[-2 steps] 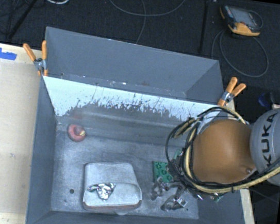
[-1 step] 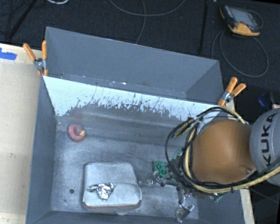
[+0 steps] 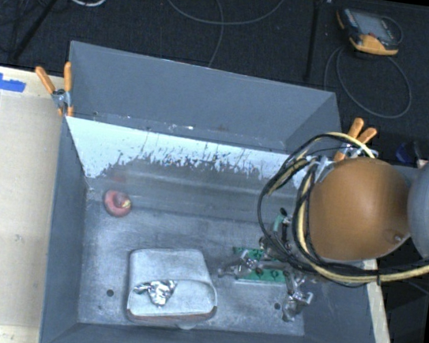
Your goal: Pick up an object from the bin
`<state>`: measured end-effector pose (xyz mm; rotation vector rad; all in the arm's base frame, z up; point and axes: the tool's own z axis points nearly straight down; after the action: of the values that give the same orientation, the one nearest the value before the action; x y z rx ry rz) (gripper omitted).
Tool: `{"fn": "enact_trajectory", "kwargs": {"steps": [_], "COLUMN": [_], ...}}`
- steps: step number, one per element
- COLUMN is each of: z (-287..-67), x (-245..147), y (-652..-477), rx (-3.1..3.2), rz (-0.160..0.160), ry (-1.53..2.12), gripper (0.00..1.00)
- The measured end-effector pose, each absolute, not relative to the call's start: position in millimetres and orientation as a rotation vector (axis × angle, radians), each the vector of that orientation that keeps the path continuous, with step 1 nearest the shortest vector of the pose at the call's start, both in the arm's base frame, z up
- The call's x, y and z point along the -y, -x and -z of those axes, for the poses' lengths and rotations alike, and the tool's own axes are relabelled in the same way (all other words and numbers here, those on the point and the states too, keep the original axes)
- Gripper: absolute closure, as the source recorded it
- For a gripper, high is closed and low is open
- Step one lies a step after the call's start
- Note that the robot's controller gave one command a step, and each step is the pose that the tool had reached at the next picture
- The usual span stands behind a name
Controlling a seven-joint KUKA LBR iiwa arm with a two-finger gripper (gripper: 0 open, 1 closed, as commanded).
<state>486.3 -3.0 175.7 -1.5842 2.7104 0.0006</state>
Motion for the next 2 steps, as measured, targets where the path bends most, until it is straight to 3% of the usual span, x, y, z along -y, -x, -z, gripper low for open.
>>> {"fn": "enact_trajectory", "kwargs": {"steps": [1, 2], "z": [-125.9, -127.9], "x": [17.3, 16.6], "y": [-468.4, -469.4], "rx": [-2.784, -2.779], "rz": [-0.006, -0.004], "ry": [1.47, 1.47], "gripper": [0.0, 1.0]}}
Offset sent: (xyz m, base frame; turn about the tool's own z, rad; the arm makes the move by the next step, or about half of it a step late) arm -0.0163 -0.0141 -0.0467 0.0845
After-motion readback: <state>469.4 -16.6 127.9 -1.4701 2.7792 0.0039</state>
